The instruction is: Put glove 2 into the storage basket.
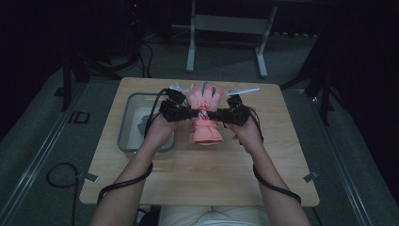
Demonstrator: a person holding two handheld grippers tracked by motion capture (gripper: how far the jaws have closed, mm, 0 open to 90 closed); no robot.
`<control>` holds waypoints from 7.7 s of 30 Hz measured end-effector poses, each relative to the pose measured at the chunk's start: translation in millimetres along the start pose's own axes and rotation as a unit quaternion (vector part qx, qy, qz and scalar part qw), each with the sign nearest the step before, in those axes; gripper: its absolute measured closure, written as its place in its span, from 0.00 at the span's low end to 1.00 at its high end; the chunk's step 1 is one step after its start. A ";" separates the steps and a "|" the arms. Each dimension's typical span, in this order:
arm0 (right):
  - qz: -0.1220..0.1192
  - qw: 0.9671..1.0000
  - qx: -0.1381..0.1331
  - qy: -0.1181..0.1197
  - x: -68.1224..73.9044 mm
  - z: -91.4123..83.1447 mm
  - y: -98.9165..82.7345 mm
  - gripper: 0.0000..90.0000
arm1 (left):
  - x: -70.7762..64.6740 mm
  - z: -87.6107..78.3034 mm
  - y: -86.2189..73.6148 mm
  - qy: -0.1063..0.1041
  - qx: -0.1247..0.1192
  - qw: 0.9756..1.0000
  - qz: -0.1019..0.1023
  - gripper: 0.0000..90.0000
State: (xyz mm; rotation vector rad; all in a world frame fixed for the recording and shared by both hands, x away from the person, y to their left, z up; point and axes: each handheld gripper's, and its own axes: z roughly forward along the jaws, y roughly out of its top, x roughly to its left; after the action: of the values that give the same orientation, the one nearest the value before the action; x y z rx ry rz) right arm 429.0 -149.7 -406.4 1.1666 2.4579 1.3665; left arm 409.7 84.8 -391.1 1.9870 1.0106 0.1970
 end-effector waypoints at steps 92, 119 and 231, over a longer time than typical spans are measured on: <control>-0.022 0.990 0.136 -0.011 70.6 183.5 54.1 0.59 | 135.6 -45.4 -95.7 0.128 0.050 0.973 -0.186 0.52; -0.046 0.996 0.077 0.017 74.4 135.6 65.9 0.46 | 105.1 -77.0 -81.7 0.118 -0.016 0.982 -0.144 0.48; -0.069 0.990 -0.028 -0.116 -37.8 98.4 -103.3 0.16 | -53.2 25.7 -213.2 0.124 -0.010 0.988 0.096 0.00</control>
State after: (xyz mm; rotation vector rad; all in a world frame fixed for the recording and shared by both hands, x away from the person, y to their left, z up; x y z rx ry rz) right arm 437.8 -138.8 -553.3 1.0559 2.2758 1.1809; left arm 263.5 91.9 -556.9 2.0778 0.9641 0.5699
